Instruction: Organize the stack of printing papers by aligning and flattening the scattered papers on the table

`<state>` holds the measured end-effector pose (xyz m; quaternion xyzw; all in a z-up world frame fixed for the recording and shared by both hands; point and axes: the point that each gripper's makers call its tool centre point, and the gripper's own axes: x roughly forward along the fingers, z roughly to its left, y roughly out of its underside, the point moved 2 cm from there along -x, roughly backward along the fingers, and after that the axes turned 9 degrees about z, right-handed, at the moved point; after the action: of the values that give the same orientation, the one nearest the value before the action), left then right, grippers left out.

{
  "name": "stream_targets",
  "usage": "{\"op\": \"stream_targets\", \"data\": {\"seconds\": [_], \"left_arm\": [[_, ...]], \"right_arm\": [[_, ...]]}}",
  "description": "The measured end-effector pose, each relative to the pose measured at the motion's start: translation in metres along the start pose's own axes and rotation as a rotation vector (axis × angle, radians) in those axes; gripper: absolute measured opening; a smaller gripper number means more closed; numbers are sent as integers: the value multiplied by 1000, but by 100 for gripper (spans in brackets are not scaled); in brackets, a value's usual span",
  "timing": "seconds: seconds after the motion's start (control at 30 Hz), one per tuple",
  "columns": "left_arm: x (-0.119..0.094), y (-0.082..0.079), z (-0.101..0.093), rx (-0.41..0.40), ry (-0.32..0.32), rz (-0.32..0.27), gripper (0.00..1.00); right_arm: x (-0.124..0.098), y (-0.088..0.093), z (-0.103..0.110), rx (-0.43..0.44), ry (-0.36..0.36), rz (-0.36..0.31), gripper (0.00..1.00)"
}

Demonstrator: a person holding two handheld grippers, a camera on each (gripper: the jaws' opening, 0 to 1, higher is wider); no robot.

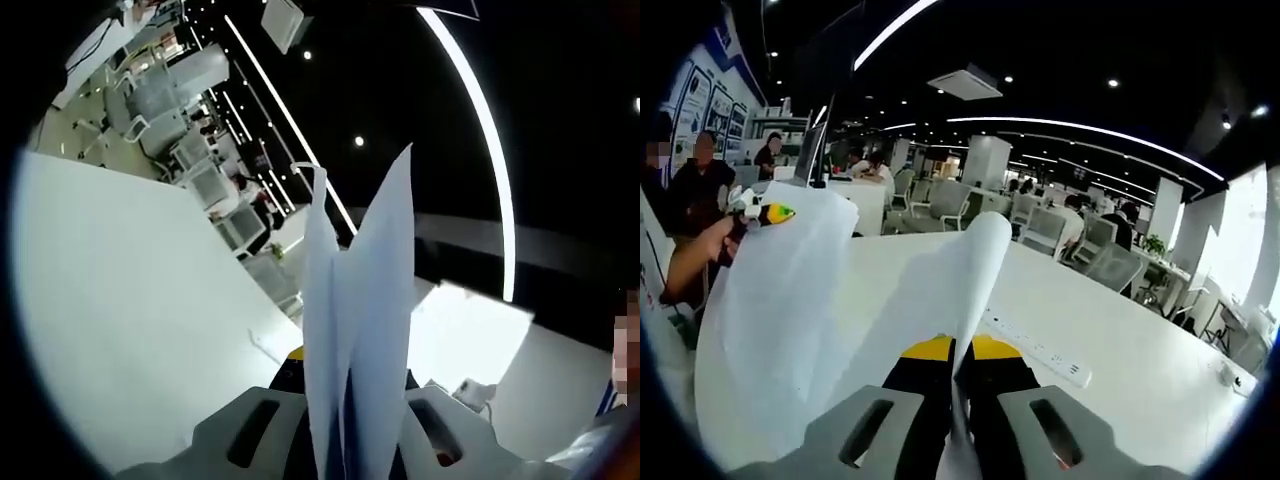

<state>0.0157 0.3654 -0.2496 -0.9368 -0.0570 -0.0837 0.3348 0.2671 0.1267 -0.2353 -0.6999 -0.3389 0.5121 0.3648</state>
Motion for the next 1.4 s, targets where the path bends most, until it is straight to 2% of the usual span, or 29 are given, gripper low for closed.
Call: {"op": "stream_targets", "data": {"seconds": [1.4], "left_arm": [[7,8,0,-6,-1,12,6]], "right_arm": [[-4,-5,3,-3,-9,-26,0]]}}
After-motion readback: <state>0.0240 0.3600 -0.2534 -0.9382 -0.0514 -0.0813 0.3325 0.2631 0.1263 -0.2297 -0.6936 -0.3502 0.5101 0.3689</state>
